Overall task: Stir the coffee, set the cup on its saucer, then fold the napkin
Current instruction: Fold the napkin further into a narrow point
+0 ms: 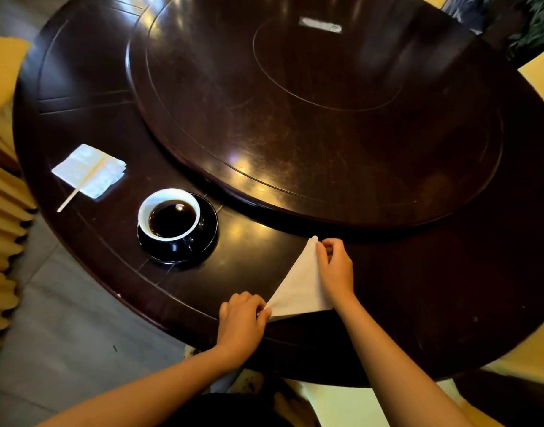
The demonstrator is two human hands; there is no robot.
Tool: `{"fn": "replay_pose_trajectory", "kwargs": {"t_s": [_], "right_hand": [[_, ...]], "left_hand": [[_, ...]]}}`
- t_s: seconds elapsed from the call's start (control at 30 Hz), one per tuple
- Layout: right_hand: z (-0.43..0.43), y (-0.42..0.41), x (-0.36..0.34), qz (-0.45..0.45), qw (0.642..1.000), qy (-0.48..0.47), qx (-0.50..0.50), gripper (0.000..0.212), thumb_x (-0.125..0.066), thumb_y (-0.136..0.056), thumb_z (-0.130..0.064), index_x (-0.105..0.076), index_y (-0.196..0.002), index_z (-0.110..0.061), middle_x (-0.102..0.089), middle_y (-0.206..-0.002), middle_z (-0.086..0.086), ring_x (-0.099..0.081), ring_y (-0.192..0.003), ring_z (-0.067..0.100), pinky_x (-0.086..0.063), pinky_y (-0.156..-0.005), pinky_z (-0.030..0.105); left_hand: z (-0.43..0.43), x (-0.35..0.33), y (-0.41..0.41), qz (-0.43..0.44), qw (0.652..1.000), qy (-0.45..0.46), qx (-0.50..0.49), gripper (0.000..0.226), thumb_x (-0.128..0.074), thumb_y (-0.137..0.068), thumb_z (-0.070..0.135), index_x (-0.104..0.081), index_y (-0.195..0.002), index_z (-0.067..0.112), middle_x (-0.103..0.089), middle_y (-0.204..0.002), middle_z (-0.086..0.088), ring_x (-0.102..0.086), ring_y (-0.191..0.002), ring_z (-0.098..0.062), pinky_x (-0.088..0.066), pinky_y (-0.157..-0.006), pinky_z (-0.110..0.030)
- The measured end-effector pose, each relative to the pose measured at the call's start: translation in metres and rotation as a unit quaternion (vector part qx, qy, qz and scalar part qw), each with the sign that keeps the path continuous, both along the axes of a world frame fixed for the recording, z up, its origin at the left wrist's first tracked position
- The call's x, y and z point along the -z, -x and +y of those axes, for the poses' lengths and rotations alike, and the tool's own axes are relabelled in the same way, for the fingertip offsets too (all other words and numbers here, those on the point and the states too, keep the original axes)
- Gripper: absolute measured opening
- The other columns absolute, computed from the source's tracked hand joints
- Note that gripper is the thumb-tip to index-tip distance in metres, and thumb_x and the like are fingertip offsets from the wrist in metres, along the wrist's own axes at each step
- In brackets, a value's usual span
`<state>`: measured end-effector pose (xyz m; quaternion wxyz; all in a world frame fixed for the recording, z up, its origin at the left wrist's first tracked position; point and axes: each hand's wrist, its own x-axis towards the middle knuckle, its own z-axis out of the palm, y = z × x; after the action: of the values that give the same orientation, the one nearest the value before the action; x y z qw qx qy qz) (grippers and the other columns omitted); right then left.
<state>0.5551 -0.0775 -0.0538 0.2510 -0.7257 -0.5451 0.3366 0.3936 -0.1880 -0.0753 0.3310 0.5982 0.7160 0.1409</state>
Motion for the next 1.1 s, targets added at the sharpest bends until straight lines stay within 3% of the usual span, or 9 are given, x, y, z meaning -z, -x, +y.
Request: {"fn": "replay_pose_trajectory", "kwargs": {"t_s": [0.1,0.3,0.37,0.57,0.7,0.83,0.93,1.03,1.1], "right_hand": [[-0.012,-0.009,0.004,-0.019,0.999,0.026,-0.007,0.016,-0.048,-0.094,-0.026,-0.056,-0.087,-0.015,-0.057,-0.088,0.002,-0.054,-0.080,0.017,-0.037,-0.064,0.025],[-0.014,-0.008,0.012,-0.017,0.998,0.054,-0.034,0.016,-0.052,-0.093,-0.027,-0.060,-0.096,-0.013,-0.050,-0.099,0.001,-0.051,-0.084,0.014,-0.037,-0.070,0.024],[-0.014,-0.005,0.012,0.016,0.997,0.073,-0.026,0.014,-0.054,-0.091,-0.026,-0.059,-0.096,-0.013,-0.055,-0.097,0.001,-0.052,-0.083,0.015,-0.037,-0.063,0.023],[-0.043,-0.018,0.012,0.065,0.990,0.076,0.097,0.014,-0.060,-0.089,-0.020,-0.048,-0.095,-0.013,-0.054,-0.079,-0.002,-0.055,-0.080,0.020,-0.038,-0.062,0.027],[-0.066,-0.028,0.018,-0.042,0.994,0.044,0.095,0.021,-0.060,-0.087,-0.026,-0.048,-0.097,-0.012,-0.054,-0.078,-0.001,-0.057,-0.080,0.023,-0.041,-0.064,0.031],[-0.054,-0.040,0.019,-0.161,0.982,-0.057,0.086,0.034,-0.057,-0.088,-0.025,-0.054,-0.114,-0.005,-0.057,-0.111,0.011,-0.051,-0.106,0.028,-0.042,-0.090,0.040],[-0.055,-0.023,0.014,-0.142,0.968,-0.154,-0.141,0.045,-0.043,-0.088,-0.027,-0.052,-0.125,-0.004,-0.057,-0.126,0.015,-0.048,-0.119,0.029,-0.031,-0.105,0.037],[-0.071,-0.003,0.035,-0.256,0.840,-0.160,-0.450,0.055,-0.033,-0.091,-0.040,-0.041,-0.137,-0.011,-0.045,-0.144,0.007,-0.037,-0.135,0.024,-0.011,-0.111,0.037],[-0.069,-0.006,0.048,-0.304,0.803,-0.132,-0.495,0.059,-0.030,-0.091,-0.048,-0.038,-0.140,-0.016,-0.042,-0.146,0.002,-0.037,-0.135,0.020,-0.013,-0.109,0.040]], "left_hand": [[-0.003,-0.002,-0.002,0.002,1.000,-0.010,-0.009,0.014,-0.045,-0.093,0.036,-0.056,-0.095,0.027,-0.049,-0.092,0.011,-0.045,-0.095,-0.011,-0.031,-0.086,-0.027],[-0.005,-0.004,-0.005,0.002,1.000,-0.008,-0.018,0.008,-0.044,-0.094,0.033,-0.049,-0.091,0.028,-0.044,-0.090,0.012,-0.036,-0.087,-0.007,-0.027,-0.082,-0.024],[-0.006,-0.004,-0.006,0.006,1.000,-0.006,-0.018,0.007,-0.044,-0.094,0.032,-0.046,-0.089,0.028,-0.043,-0.090,0.011,-0.035,-0.086,-0.007,-0.027,-0.082,-0.024],[-0.012,-0.001,-0.003,0.007,1.000,-0.013,-0.002,0.009,-0.046,-0.092,0.031,-0.042,-0.084,0.030,-0.042,-0.091,0.011,-0.035,-0.086,-0.007,-0.024,-0.080,-0.024],[-0.013,0.003,-0.004,0.021,0.999,-0.024,0.011,0.007,-0.044,-0.093,0.030,-0.049,-0.089,0.027,-0.045,-0.096,0.008,-0.040,-0.093,-0.011,-0.028,-0.084,-0.027],[-0.015,0.006,-0.006,0.048,0.998,-0.044,0.020,0.012,-0.043,-0.094,0.027,-0.053,-0.092,0.021,-0.047,-0.096,0.005,-0.042,-0.092,-0.016,-0.026,-0.079,-0.029],[-0.015,0.006,-0.008,0.055,0.998,-0.043,0.011,0.008,-0.046,-0.092,0.025,-0.052,-0.089,0.021,-0.044,-0.092,0.006,-0.042,-0.091,-0.017,-0.023,-0.077,-0.029],[-0.015,0.008,-0.010,0.063,0.997,-0.044,-0.007,0.004,-0.052,-0.089,0.022,-0.052,-0.086,0.018,-0.050,-0.092,0.000,-0.045,-0.090,-0.021,-0.024,-0.075,-0.030],[-0.015,0.009,-0.013,0.064,0.997,-0.033,-0.021,0.004,-0.053,-0.088,0.021,-0.052,-0.086,0.017,-0.051,-0.094,-0.001,-0.046,-0.092,-0.022,-0.027,-0.077,-0.032]]}}
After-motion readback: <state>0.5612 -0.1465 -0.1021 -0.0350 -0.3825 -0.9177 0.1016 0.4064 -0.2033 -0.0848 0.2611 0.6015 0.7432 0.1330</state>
